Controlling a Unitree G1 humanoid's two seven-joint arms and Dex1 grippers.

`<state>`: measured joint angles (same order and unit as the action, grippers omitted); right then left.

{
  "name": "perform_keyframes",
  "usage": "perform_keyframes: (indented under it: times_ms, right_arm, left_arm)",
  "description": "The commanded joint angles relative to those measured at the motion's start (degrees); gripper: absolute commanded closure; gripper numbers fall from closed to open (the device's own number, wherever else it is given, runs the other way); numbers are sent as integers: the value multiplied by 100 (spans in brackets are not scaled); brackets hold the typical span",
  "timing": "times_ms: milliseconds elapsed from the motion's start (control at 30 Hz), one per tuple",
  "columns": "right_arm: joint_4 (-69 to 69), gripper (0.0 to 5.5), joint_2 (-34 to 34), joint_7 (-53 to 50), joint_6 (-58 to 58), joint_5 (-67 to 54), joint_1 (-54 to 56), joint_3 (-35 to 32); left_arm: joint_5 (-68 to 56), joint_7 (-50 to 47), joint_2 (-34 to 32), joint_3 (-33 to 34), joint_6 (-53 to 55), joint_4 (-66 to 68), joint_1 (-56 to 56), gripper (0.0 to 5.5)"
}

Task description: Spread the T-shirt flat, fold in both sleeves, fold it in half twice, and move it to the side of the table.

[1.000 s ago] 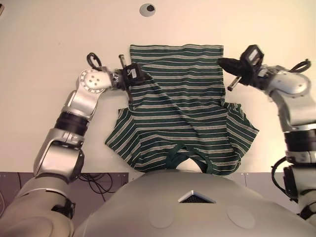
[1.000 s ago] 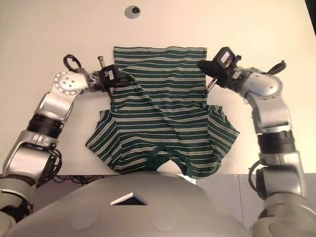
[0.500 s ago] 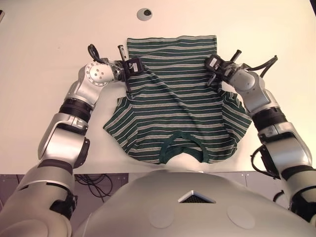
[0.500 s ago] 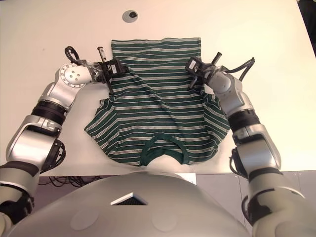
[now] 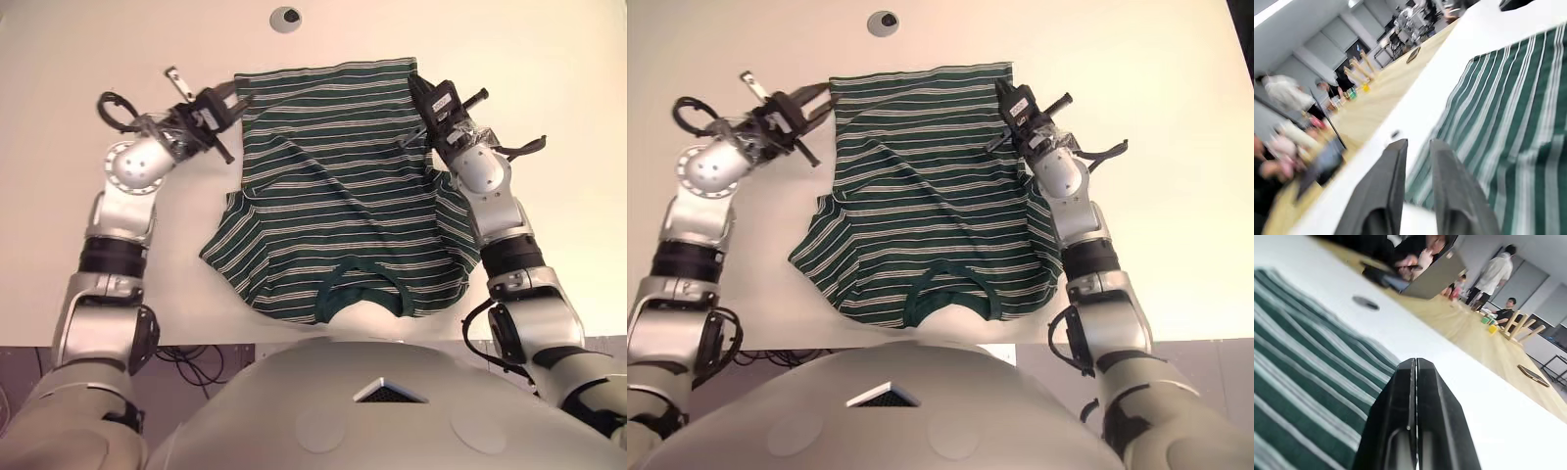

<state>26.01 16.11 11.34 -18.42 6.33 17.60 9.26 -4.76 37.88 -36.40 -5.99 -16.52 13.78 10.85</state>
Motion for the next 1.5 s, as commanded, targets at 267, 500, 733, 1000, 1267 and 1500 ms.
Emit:
perform_keyframes:
  times_ms: [267,500,733,1000,1267,1500]
  right_arm:
    - [-400,550,-465,-571,22,75,-495,-214]
    - [-268,550,-434,-630,-74,115,-492,-320]
    - [-396,550,-378,-709,-28,339,-587,-226]
    - [-711,550,-379,-705,87,537,-781,-229]
    - [-716,550,-391,-726,115,689,-776,-190]
    - [-669,550,-409,-738,111,797,-736,-155]
  left_arm:
    - [-2458,3002,-1728,2226,2210,-2191,-4182,344]
    - [-2072,2730,-1553,1524,3295,-1959,-3865,344]
    - [-1862,2687,-1611,1096,3850,-1926,-3616,344]
    - [-1525,2681,-1668,1000,3486,-1775,-3589,420]
    - [-1741,2783,-1439,1176,2966,-1738,-3270,543]
    - [-1976,3032,-1411,1338,2772,-1970,-3152,547]
